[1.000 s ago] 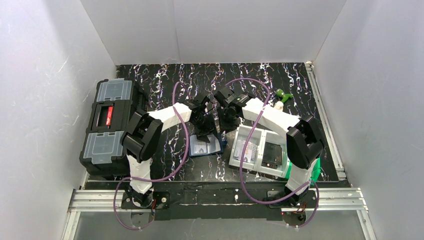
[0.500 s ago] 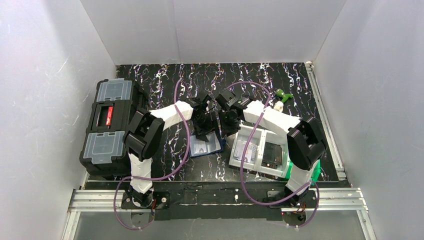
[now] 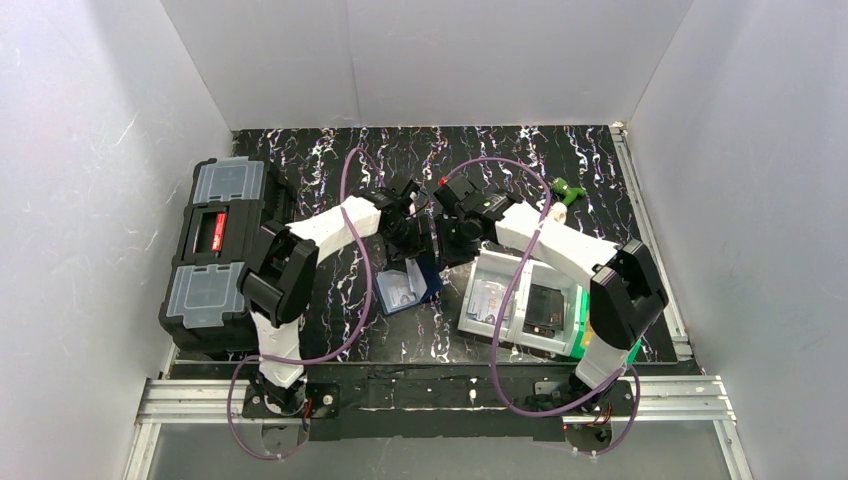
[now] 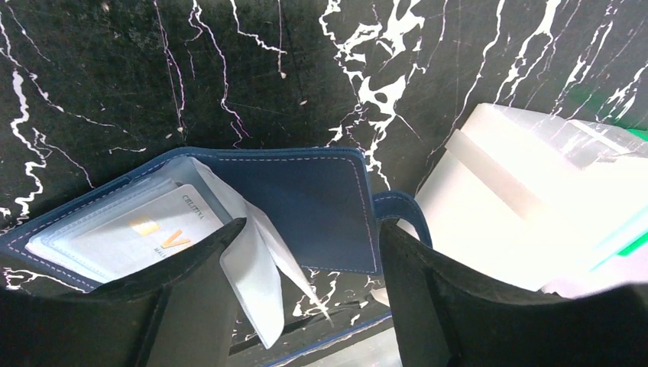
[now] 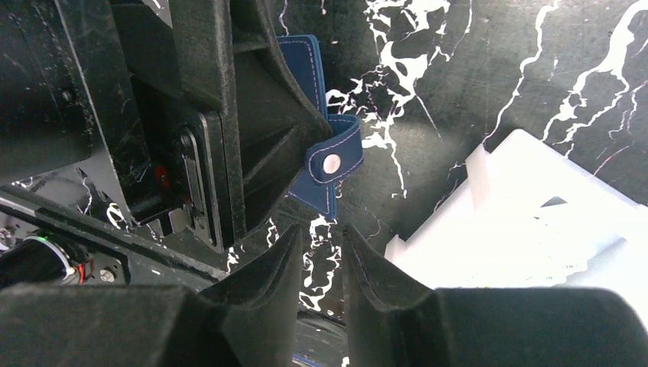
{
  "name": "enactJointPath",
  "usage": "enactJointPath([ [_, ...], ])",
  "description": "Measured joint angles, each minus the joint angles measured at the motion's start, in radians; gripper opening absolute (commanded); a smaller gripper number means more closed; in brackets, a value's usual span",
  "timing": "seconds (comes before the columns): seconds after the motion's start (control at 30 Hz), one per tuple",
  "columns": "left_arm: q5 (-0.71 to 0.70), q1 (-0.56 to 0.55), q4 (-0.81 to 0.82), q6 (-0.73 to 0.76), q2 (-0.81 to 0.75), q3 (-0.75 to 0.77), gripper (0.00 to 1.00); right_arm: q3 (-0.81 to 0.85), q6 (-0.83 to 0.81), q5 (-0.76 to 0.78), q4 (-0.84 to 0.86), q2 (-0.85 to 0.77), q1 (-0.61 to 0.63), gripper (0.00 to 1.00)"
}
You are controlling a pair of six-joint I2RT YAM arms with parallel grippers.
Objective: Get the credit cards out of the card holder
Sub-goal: Remove the credit card from the card holder.
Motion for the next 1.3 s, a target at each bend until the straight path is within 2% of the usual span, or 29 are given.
enactJointPath([
  [0.13,0.008,0.002,-0.006,0.008,-0.011,0.003,0.57,0.0,-0.004,-0.011,0.005,-0.002,0.013,0.32],
  [0.43,0.108,0.009,-0.035,0.041,0.001,0.094,0.37,-0.079,-0.019,-0.057,0.081,-0.049,0.04,0.28],
  [0.7,0.187,0.014,-0.036,0.058,0.11,0.113,0.32,-0.097,-0.048,-0.092,0.141,-0.051,0.042,0.26],
  [0.8,0.201,0.019,-0.037,0.066,0.149,0.112,0.33,-0.097,-0.055,-0.102,0.157,-0.049,0.045,0.26],
  [1.0,0.206,0.036,-0.046,0.084,0.141,0.111,0.44,-0.097,-0.07,-0.104,0.164,-0.048,0.067,0.32],
  [1.3,0.146,0.132,-0.112,0.123,-0.039,0.112,0.53,-0.038,-0.099,-0.071,0.142,-0.025,0.158,0.44],
])
